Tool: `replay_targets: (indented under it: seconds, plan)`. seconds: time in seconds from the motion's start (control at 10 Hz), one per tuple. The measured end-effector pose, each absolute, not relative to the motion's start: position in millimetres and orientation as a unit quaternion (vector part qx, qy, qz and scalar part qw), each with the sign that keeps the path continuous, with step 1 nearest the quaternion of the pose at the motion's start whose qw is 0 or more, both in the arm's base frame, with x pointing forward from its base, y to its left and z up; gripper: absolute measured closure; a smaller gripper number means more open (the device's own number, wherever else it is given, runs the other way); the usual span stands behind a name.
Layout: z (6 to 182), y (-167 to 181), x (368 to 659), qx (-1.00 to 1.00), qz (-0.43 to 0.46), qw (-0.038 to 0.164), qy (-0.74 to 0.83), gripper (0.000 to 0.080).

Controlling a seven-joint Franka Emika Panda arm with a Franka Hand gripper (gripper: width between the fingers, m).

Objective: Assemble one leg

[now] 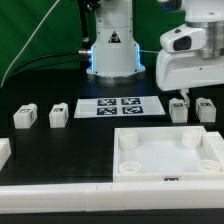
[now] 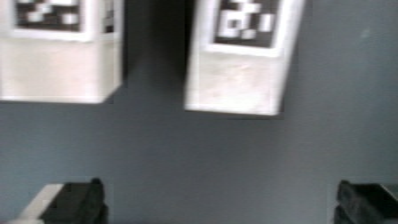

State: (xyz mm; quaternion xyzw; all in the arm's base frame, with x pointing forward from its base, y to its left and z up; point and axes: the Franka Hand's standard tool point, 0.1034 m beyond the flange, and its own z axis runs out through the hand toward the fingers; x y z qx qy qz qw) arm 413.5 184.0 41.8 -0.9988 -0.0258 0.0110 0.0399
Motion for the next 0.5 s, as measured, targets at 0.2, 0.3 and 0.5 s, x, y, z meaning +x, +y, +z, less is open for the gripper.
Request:
replay_targets:
  seconds: [0.2, 0.3, 0.5]
  plan:
    - [40.5, 181, 411, -0.998, 0.032, 0.033, -0.034, 0.0151]
    - [41.2, 182, 413, -0.998, 0.030, 0.034, -0.034, 0.0151]
    - [39.5, 175, 405, -0.994, 0.098, 0.018, -0.046, 0.0151]
